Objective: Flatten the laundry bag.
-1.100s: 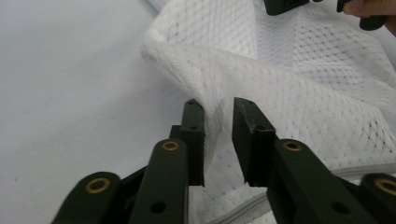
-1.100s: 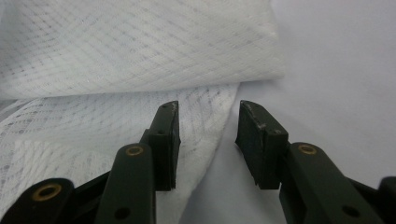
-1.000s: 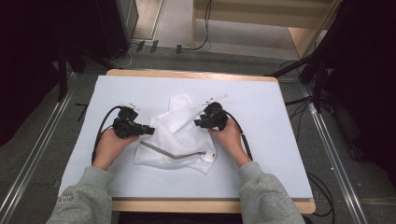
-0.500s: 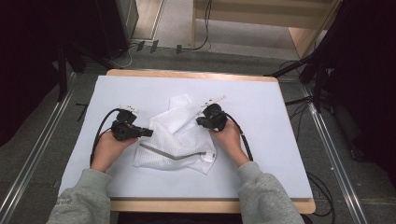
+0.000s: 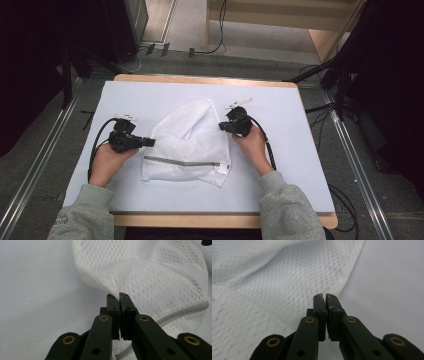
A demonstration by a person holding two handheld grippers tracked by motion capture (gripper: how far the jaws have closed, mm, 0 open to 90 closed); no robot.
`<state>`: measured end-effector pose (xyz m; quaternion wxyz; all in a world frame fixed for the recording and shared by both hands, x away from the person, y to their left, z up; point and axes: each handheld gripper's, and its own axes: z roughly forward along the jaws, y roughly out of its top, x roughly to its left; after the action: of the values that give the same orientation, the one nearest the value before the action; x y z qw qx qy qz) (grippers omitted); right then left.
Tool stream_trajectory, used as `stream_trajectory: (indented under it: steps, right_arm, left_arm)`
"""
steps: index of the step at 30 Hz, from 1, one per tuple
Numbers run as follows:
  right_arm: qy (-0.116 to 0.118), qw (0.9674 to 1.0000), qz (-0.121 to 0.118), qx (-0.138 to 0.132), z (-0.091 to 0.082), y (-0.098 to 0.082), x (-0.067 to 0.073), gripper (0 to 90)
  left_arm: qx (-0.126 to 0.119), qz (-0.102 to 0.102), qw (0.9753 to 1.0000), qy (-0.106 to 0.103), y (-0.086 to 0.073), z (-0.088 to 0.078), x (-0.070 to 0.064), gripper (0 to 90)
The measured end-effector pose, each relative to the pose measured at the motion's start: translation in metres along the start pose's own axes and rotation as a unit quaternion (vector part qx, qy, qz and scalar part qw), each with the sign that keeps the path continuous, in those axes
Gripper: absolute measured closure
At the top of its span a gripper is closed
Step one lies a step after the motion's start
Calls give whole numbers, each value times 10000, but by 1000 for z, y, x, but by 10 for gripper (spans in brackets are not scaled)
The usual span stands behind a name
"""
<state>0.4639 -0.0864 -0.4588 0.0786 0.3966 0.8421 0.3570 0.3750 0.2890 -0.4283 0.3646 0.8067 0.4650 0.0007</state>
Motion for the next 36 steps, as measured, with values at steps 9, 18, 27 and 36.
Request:
stream_trajectory:
  steps: [9, 18, 27, 36]
  right_arm:
    - [-174, 9995, 242, -131, -15, -4, -21, 897]
    - [-159, 9994, 321, -18, -13, -5, -27, 900]
    - [-257, 9987, 429, -30, -28, -13, -35, 900]
    - [-310, 9983, 487, 9, -40, -25, -40, 900]
  left_arm:
    - [-39, -124, 9999, 81, -7, -6, 5, 893]
    - [19, -245, 9997, -22, -14, -2, 9, 811]
    - [-90, -308, 9995, 48, -16, -4, 15, 603]
    - [-52, -243, 9997, 67, -13, -1, 16, 561]
